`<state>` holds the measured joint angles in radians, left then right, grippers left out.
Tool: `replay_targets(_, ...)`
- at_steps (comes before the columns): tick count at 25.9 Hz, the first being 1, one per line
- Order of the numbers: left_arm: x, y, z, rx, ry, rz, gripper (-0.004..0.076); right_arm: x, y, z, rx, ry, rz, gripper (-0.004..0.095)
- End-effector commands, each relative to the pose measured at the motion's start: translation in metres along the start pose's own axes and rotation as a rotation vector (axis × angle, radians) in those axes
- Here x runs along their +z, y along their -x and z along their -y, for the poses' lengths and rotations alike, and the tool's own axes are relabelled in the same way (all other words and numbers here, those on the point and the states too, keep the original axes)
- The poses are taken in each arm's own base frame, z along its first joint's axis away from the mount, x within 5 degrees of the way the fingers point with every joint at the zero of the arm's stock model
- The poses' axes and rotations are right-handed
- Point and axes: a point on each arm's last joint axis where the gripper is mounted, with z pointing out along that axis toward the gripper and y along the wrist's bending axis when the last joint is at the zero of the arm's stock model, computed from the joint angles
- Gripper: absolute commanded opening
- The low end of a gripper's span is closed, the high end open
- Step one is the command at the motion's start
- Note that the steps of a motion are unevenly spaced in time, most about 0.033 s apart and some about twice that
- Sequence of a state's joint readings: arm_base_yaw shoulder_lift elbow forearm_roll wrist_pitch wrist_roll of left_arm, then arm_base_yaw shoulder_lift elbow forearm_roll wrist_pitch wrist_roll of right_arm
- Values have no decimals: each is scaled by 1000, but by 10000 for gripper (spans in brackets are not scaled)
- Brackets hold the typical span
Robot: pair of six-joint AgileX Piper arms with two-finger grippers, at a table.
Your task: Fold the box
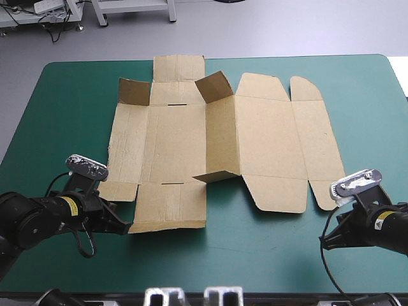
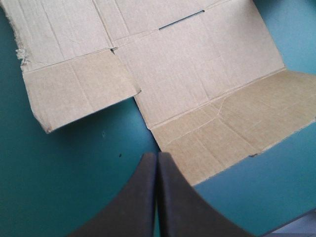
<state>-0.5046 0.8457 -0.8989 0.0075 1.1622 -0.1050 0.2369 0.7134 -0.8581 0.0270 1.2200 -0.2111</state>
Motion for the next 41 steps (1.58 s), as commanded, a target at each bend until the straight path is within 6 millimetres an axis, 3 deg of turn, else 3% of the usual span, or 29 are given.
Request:
replay_targets(1,-8,8,3,-9,-26,73,-8,-6,8,1,5,-6,68,-18)
replay_targets(8,-6,10,3,-12,-28,80,-8,-6,7,1,7,-3,65,-18)
replay_targets(11,0,29,0,12,36,85,-1,-6,10,1,8,-7,89,-18)
replay_targets(20,14,79,6,90,-9,130,18,-6,12,-1,18,18,112,-18)
replay_targets(25,18,87,-2,76,-216,142,18,-6,12,-1,19,20,113,-18)
replay_targets(31,14,87,-47,-30,-283,191,17,-6,12,-1,19,20,113,-18)
replay_targets(41,12,55,-148,-344,-69,158,14,-6,12,-2,20,22,115,-18)
